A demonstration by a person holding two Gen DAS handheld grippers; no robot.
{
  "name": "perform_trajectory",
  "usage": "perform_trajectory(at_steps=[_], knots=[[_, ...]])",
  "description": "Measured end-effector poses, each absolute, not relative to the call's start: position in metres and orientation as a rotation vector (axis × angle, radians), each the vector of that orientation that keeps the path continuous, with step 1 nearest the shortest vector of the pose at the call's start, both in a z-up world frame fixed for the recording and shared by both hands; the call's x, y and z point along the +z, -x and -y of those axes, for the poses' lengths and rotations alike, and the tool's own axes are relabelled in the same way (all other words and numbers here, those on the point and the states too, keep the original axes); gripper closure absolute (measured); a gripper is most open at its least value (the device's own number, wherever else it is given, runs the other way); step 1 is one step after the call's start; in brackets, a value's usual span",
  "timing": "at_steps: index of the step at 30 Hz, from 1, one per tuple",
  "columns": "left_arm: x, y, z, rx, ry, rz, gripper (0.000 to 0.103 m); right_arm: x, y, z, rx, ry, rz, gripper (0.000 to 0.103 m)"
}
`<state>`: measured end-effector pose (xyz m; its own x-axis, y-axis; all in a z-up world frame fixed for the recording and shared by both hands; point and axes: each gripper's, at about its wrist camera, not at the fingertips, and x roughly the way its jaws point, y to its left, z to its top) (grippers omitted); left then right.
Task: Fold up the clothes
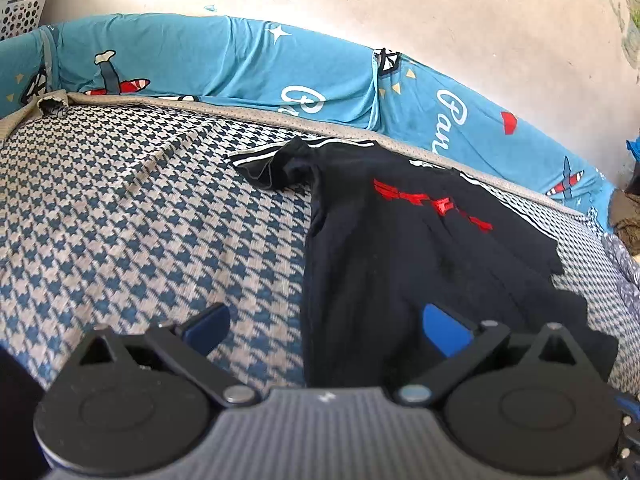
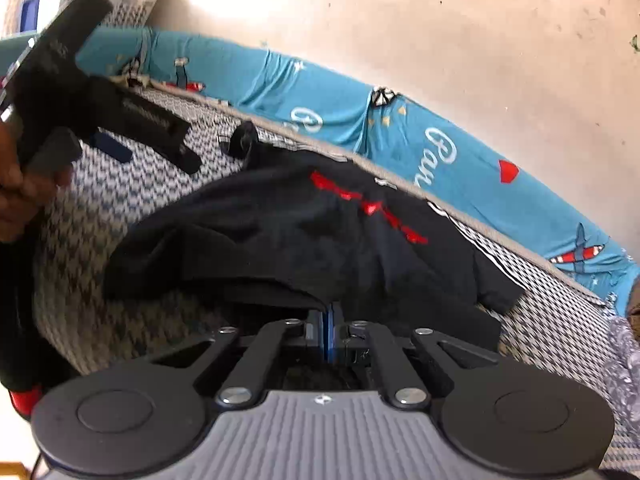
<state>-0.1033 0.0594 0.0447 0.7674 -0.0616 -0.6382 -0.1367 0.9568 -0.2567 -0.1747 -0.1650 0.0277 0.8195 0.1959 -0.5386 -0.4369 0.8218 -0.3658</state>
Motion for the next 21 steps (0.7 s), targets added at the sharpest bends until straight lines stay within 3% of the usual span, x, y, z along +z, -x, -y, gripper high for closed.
perform_trajectory(at_steps=[8, 14, 21], knots=[[0.048, 0.12, -0.059, 0.029, 0.299, -0.696, 0.0, 0.029, 0.181, 0.168, 0.222, 0.479, -0.576, 0.099], [0.047, 0.123, -0.063, 0.046, 0.309, -0.694, 0.0, 0.036, 0.197, 0.161, 0.306, 0.501, -0.544, 0.081], [0.046, 0.123, -0.066, 0.063, 0.321, -0.694, 0.0, 0.034, 0.205, 0.139, 0.418, 0.528, -0.517, 0.081]])
